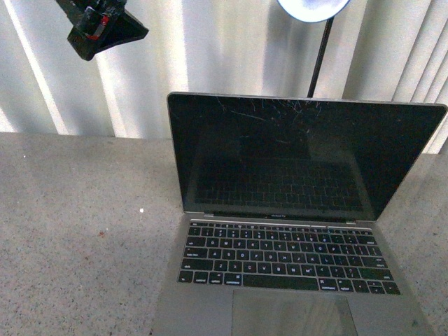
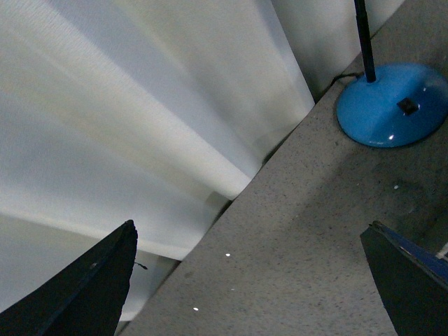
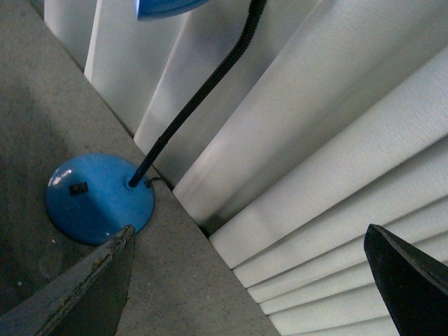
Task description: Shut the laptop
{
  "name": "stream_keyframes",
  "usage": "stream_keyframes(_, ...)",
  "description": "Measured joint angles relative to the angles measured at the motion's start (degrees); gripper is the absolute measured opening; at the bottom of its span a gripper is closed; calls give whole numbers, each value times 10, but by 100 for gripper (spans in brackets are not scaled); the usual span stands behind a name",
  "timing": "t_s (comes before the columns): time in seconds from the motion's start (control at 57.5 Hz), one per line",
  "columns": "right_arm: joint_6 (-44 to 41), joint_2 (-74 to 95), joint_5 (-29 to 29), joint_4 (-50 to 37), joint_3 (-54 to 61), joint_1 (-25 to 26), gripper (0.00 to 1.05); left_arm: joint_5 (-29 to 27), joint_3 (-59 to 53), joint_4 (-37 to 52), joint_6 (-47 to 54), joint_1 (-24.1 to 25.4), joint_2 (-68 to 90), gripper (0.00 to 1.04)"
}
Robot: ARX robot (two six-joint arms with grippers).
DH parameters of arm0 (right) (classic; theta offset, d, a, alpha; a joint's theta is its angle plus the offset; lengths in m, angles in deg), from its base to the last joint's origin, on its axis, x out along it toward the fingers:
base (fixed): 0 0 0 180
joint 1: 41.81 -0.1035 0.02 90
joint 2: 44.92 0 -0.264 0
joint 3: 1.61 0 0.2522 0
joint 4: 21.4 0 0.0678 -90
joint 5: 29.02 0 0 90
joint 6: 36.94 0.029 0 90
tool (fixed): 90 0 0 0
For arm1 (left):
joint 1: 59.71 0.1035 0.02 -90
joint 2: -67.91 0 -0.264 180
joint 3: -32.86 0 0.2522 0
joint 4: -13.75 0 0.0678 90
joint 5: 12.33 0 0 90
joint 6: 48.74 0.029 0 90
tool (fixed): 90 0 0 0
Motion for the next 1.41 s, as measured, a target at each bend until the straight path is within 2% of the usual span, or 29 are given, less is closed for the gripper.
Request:
stream_keyframes(0.104,-88,36,3,76,-79,-17,97,-9,85,-54,64,-21,47,98)
stream_keyframes(0.417,-204,92,21,202,-184,-69,97,-16,207,-167,160,-57,108,98)
stream_keyframes(0.591,-280,111,43,251,-204,-93,97,-21,222,-209,213,-63,117,98)
stream_keyframes(1.043,-332,111,58,297,-204,-104,96,-24,198,-202,236,-64,121,98)
stream_keyframes(1.112,-334,111,60,301,-204,-106,85,-23,196,-202,237,-64,121,96)
stream_keyframes(1.165,-335,111,62,302,-204,-107,76,-22,195,-202,238,-64,121,88)
stream_keyframes(1.251,-336,111,64,307,-205,-108,62,-16,194,-203,238,-65,121,72)
stream_keyframes(1.286,-338,111,65,317,-209,-109,51,-14,194,-204,238,-65,122,63)
stream_keyframes(1.321,-339,111,66,323,-212,-110,46,-14,194,-208,240,-65,122,56)
stream_keyframes(1.408,-349,111,71,343,-219,-110,25,-10,194,-222,243,-66,122,34)
